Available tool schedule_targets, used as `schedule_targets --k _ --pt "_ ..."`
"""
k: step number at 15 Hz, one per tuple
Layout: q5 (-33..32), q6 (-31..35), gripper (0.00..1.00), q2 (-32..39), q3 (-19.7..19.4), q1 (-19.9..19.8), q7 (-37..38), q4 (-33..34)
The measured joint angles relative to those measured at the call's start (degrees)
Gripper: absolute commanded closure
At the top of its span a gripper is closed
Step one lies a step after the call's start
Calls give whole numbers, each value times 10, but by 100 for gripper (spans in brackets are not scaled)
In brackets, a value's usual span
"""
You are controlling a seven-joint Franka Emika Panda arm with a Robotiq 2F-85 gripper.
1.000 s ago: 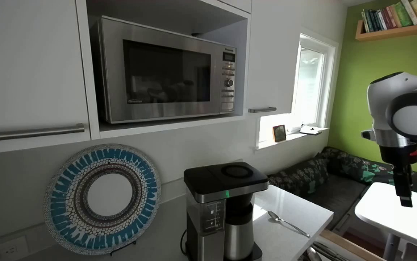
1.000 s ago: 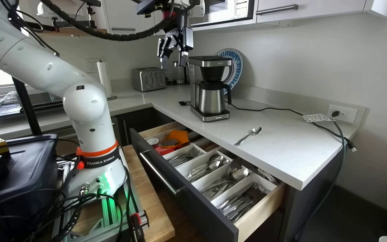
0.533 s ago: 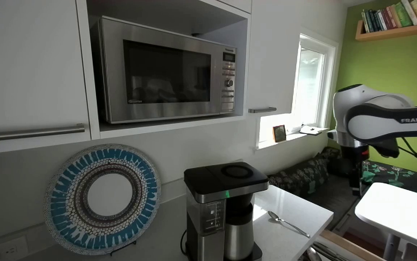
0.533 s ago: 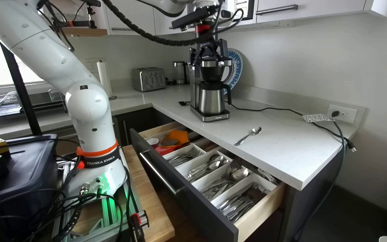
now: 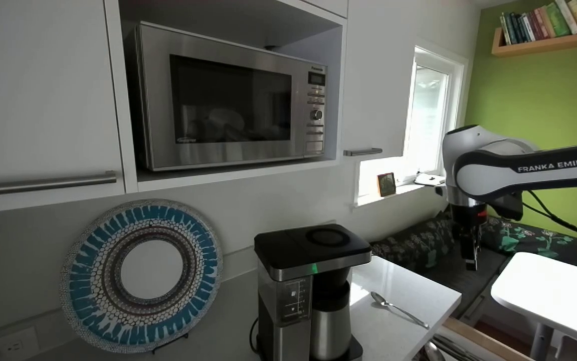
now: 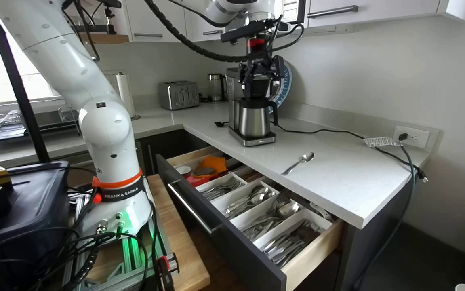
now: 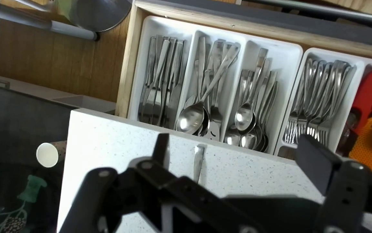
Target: Put the spoon into the drawer
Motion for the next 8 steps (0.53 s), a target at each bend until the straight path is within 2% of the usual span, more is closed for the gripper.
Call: schedule_targets --k 4,8 --pt "1 7 0 4 1 -2 14 0" --pt "72 154 0 53 -5 -2 22 -16"
